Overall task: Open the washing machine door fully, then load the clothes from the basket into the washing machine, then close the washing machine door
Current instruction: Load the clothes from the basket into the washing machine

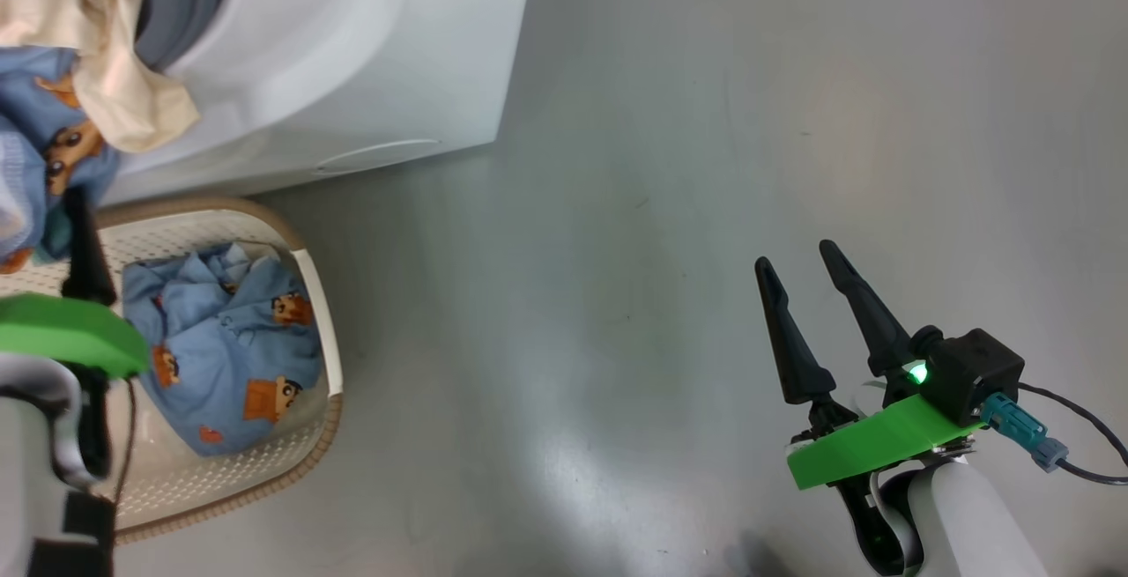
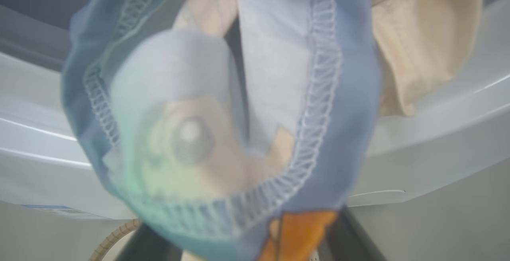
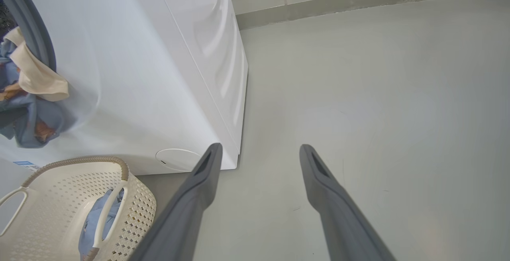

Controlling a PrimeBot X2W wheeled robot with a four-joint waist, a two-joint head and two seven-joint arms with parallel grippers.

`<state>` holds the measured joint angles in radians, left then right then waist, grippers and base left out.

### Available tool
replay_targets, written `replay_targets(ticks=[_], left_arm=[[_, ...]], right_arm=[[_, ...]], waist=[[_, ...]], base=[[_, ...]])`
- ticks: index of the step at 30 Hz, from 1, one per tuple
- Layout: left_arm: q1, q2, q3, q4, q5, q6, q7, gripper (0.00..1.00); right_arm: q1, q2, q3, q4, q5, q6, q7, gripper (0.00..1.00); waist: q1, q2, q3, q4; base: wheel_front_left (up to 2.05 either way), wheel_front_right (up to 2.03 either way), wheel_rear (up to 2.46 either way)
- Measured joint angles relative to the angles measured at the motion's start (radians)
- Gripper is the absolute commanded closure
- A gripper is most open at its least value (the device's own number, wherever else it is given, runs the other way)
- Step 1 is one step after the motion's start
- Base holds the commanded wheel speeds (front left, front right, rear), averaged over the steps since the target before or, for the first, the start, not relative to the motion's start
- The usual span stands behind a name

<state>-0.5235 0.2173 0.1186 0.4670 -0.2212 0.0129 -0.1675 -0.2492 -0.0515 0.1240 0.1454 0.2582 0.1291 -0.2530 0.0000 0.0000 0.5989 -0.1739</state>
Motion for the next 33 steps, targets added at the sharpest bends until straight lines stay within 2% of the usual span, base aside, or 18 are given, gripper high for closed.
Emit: replay_targets(ticks=[3, 4, 5, 6, 7, 8, 9, 18, 33], left_arm=[[-0.037, 0.014, 0.008, 0.041, -0.012, 0.000, -0.009, 0.00], [-0.048, 0.018, 0.010, 0.051, -0.016, 0.000, -0.010, 0.09], [-0.060, 0.020, 0.011, 0.063, -0.020, 0.000, -0.010, 0.26], [-0.074, 0.022, 0.013, 0.076, -0.024, -0.001, -0.012, 0.59], [-0.085, 0.025, 0.014, 0.087, -0.029, -0.005, -0.020, 0.77], [-0.096, 0.027, 0.014, 0.098, -0.031, -0.009, -0.025, 0.77], [-0.104, 0.029, 0.013, 0.105, -0.031, -0.010, -0.031, 1.00], [-0.114, 0.016, -0.016, 0.109, -0.030, -0.028, -0.072, 1.00], [-0.070, -0.010, -0.041, -0.057, -0.026, -0.026, -0.080, 1.00]], right_arm=[[0.000, 0.000, 0.001, 0.000, 0.004, 0.000, 0.000, 0.00], [0.000, 0.000, 0.001, 0.000, 0.007, 0.000, 0.000, 0.00], [-0.001, 0.000, 0.001, 0.000, 0.008, 0.000, 0.000, 0.00], [-0.001, 0.000, 0.001, 0.000, 0.009, 0.000, 0.000, 0.00], [-0.001, 0.000, 0.001, 0.000, 0.009, 0.000, 0.000, 0.00], [-0.001, 0.000, 0.001, 0.000, 0.009, 0.000, 0.000, 0.00], [-0.001, 0.000, 0.000, 0.000, 0.009, 0.000, 0.000, 0.00], [-0.001, 0.000, -0.007, 0.005, 0.012, 0.000, 0.000, 0.00], [-0.001, 0.000, -0.008, 0.024, 0.018, 0.000, 0.000, 0.00]], waist=[[0.0000, 0.0000, 0.010, -0.009], [0.0000, 0.0000, 0.013, -0.012], [0.0000, 0.0000, 0.016, -0.014], [0.0000, 0.0000, 0.019, -0.017], [0.0000, 0.0000, 0.022, -0.019], [0.0001, 0.0000, 0.024, -0.021], [0.0000, 0.0000, 0.026, -0.022], [0.0000, -0.0001, 0.010, -0.003], [0.0000, 0.0000, -0.036, 0.038]], base=[[0.00, 0.00, 0.00], [0.00, 0.00, 0.00], [0.00, 0.00, 0.00], [0.00, 0.00, 0.00], [0.00, 0.00, 0.00], [0.00, 0.00, 0.00], [0.00, 0.00, 0.00], [0.00, 0.00, 0.00], [0.00, 0.00, 0.00]])
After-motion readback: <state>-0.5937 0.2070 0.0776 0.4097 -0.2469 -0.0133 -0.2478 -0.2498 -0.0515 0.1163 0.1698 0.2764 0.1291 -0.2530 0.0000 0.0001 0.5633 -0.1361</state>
